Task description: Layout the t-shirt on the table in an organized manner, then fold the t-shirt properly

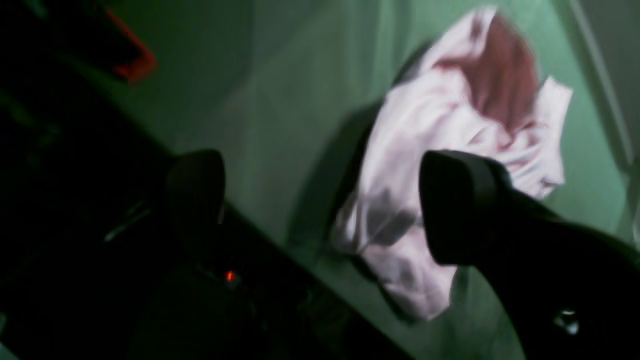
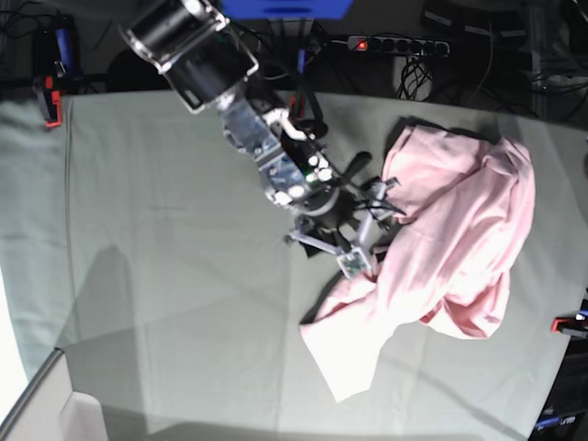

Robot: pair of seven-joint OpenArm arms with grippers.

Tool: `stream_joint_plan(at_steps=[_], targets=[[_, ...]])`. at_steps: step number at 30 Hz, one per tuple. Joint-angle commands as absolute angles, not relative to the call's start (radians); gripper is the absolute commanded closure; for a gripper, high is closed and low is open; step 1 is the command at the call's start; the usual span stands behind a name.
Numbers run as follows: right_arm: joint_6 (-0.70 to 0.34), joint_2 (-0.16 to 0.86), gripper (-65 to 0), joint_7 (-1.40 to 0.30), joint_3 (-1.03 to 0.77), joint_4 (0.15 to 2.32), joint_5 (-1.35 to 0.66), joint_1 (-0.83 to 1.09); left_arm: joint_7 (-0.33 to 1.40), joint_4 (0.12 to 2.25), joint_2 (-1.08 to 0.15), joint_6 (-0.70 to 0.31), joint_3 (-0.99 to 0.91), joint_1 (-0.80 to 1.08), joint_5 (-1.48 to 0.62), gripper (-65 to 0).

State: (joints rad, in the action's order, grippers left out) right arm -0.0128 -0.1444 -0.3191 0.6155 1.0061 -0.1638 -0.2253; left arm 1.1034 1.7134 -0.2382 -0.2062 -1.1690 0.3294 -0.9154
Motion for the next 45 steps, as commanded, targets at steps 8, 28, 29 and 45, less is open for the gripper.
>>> stream_joint_plan(at_steps=[8, 28, 29, 45], targets=[[-0.041, -0.157, -44.8, -0.174, 0.622, 0.835, -0.329, -0.338, 1.098, 1.741, -0.257, -0.205, -1.227, 0.372, -0.929, -59.6], [-0.308, -0.157, -44.5, -0.136, 0.863, 0.826, -0.443, -0.259, 1.098, 1.733, -0.231, -0.205, -1.225, 0.332, -0.921, -59.6], [-0.308, -0.157, -44.4, -0.136, 0.866, 0.826, -0.443, -0.259, 1.098, 1.736, -0.228, -0.205, -1.225, 0.331, -0.921, -59.6], [-0.306, -0.157, -21.6, -0.136, 0.753, 0.777, -0.443, -0.289, 1.098, 1.741, -0.217, -0.205, -1.225, 0.337, -0.921, -59.6]])
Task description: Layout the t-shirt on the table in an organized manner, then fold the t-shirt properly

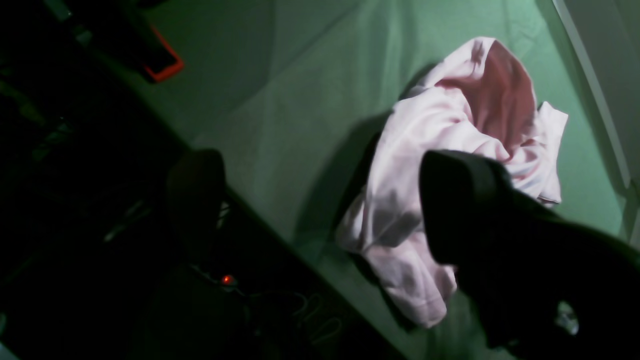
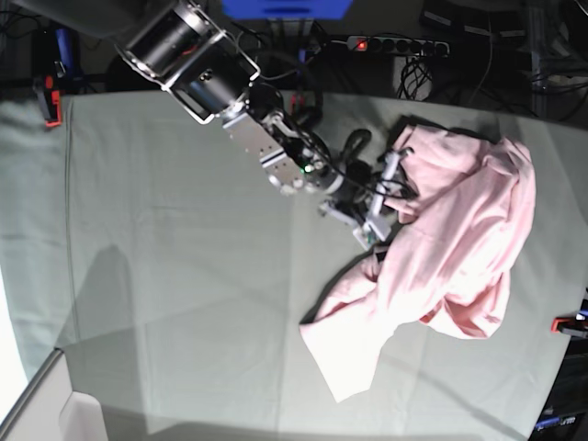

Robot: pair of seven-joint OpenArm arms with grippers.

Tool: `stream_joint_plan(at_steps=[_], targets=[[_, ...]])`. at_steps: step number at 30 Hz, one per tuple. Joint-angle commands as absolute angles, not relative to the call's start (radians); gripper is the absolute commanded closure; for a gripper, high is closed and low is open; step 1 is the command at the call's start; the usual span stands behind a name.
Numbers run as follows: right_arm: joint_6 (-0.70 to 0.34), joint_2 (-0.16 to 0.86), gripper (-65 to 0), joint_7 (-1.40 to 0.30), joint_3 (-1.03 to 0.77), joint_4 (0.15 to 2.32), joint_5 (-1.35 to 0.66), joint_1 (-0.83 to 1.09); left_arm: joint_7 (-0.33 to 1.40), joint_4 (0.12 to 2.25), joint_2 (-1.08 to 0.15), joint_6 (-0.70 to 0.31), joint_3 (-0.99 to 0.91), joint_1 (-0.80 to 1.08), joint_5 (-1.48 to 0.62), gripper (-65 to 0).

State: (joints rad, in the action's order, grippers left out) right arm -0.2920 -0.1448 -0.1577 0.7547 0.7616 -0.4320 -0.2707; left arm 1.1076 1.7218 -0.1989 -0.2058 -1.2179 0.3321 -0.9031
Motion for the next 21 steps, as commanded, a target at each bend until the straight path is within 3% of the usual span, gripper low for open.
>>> stream_joint_plan(at_steps=[1, 3, 4, 11, 15, 21], targets=[[-0.306, -0.157, -15.7, -0.136, 0.753, 0.763, -0.443, -0.298, 1.098, 1.742, -0.217, -0.205, -1.225, 0.334, -0.921, -59.6], [-0.306, -0.157, -2.4, -0.136, 0.751, 0.750, -0.443, -0.298, 1.098, 1.741, -0.217, -0.205, -1.225, 0.334, -0.921, -59.6], [-0.306, -0.157, 0.0, -0.137, 0.751, 0.750, -0.443, -0.297, 1.098, 1.741, -0.217, -0.205, -1.225, 0.332, -0.921, -59.6], [-0.306, -0.153, 0.0, -0.143, 0.750, 0.797, -0.443, -0.277, 1.098, 1.741, -0.216, -0.205, -1.224, 0.311, -0.923, -59.7], [-0.306, -0.039, 0.0, -0.147, 0.716, 1.024, -0.444, -0.213, 1.098, 1.739, -0.216, -0.205, -1.224, 0.303, -0.924, -59.8], [-0.306, 0.110, 0.0, -0.200, 0.460, 1.365, -0.444, -0.090, 1.098, 1.733, -0.216, -0.205, -1.198, 0.260, -0.921, -59.8]])
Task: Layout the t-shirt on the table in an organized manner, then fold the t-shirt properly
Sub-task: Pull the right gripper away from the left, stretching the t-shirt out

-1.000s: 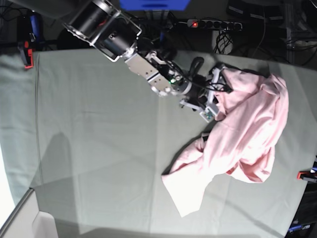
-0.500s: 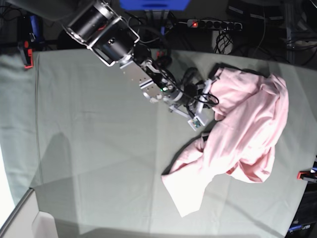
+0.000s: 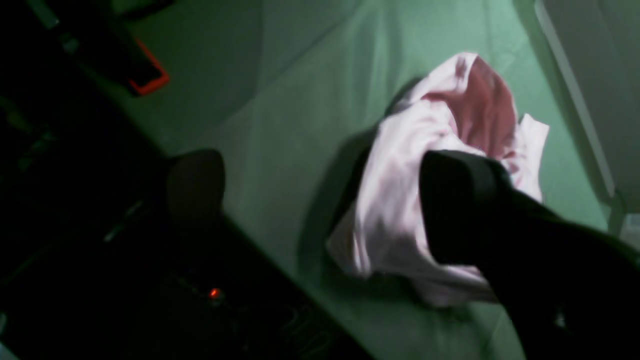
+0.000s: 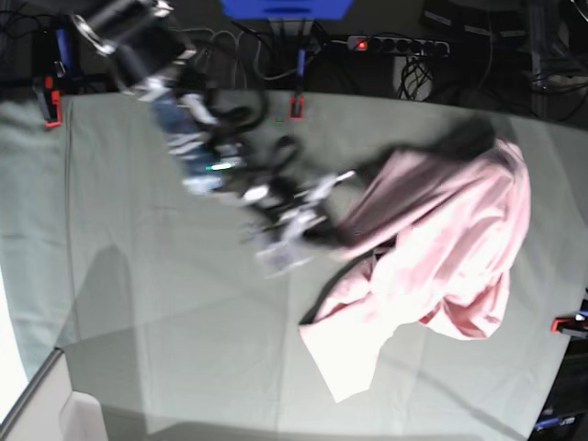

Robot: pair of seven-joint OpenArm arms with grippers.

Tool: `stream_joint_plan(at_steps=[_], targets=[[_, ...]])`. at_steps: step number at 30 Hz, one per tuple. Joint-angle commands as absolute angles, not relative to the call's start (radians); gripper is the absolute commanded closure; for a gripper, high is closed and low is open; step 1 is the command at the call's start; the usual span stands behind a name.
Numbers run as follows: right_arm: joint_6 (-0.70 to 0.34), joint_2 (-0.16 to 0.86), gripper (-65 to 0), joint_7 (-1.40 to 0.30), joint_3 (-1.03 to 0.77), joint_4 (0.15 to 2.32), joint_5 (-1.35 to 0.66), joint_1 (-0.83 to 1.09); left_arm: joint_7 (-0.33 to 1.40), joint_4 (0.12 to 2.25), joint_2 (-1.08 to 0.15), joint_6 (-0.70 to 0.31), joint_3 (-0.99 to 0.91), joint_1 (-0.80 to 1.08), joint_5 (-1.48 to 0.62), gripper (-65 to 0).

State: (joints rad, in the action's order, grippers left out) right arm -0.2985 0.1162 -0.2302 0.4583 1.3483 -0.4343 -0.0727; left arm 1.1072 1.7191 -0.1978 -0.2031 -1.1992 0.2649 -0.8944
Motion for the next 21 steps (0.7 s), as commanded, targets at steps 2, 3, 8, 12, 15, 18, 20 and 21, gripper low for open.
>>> stream_joint_plan(at_steps=[2, 3, 8, 12, 15, 18, 20, 21], targets=[[-0.306, 0.136, 0.0, -0.257, 0.355, 1.435, -0.444, -0.064, 1.098, 1.733, -0.216, -0.205, -1.173, 0.252, -0.921, -59.8], [-0.306, 0.151, 0.0, -0.275, 0.305, 1.463, -0.444, -0.047, 1.098, 1.733, -0.216, -0.205, -1.161, 0.252, -0.921, -59.8], [-0.306, 0.216, 0.0, -0.305, 0.093, 1.587, -0.446, 0.041, 1.093, 1.733, -0.216, -0.199, -1.081, 0.228, -0.921, -59.8], [-0.306, 0.266, 0.0, -0.302, -0.038, 1.670, -0.446, 0.117, 1.090, 1.733, -0.202, -0.196, -1.033, 0.214, -0.921, -59.8], [-0.306, 0.271, 0.0, -0.300, -0.157, 1.709, -0.446, 0.166, 1.092, 1.733, -0.186, -0.193, -1.000, 0.189, -0.920, -59.8], [-0.306, 0.268, 0.0, -0.303, -0.288, 1.718, -0.446, 0.189, 1.090, 1.733, -0.180, -0.193, -0.941, 0.171, -0.920, -59.8], [-0.306, 0.259, 0.0, -0.305, -0.372, 1.713, -0.446, 0.196, 1.087, 1.733, -0.171, -0.193, -0.909, 0.168, -0.920, -59.8], [-0.306, 0.245, 0.0, -0.305, -0.406, 1.713, -0.446, 0.196, 1.087, 1.732, -0.171, -0.193, -0.898, 0.168, -0.920, -59.8]])
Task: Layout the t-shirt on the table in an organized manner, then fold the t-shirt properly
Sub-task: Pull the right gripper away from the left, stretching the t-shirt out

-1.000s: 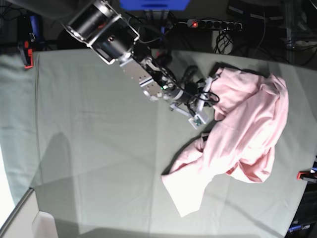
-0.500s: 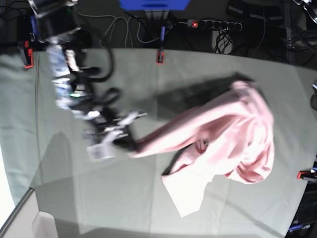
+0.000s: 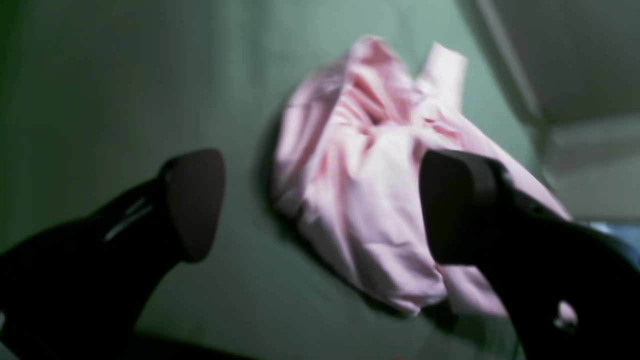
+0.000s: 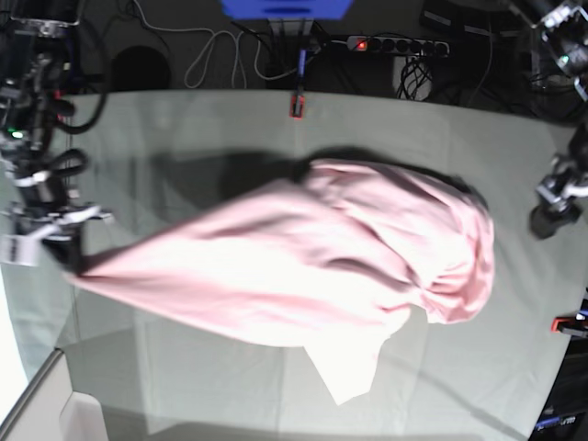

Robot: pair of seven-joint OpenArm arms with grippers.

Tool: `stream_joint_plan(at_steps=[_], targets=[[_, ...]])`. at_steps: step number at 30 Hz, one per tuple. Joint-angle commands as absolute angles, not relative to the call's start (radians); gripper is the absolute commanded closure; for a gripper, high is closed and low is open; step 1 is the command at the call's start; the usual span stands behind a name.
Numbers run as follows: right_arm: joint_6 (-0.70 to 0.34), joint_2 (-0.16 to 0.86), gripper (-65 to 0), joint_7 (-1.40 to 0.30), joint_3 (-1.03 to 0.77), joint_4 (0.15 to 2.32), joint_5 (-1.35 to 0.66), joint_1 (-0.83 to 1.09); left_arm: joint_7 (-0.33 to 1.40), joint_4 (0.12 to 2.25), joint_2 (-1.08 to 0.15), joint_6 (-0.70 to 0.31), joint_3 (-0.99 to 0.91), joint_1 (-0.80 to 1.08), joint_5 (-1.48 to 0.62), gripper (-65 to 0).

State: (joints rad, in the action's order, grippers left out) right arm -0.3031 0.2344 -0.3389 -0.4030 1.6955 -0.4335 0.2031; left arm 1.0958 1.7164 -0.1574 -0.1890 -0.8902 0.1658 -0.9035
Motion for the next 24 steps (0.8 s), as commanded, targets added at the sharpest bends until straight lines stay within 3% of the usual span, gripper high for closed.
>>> stream_joint_plan(at_steps=[1, 10, 24], targets=[[-0.306, 0.234, 0.0, -0.306, -0.452, 1.713, -0.446, 0.196, 1.087, 1.732, -0.168, -0.193, -0.881, 0.165, -0.920, -59.8], [-0.306, 0.248, 0.0, -0.390, -0.610, 1.713, -0.446, 0.147, 1.086, 1.647, -0.111, -0.191, -0.723, 0.071, -0.759, -59.8], [-0.306, 0.211, 0.0, -0.443, -0.610, 1.712, -0.446, 0.156, 1.084, 1.537, 0.002, -0.193, -0.521, -0.071, -0.453, -59.9]])
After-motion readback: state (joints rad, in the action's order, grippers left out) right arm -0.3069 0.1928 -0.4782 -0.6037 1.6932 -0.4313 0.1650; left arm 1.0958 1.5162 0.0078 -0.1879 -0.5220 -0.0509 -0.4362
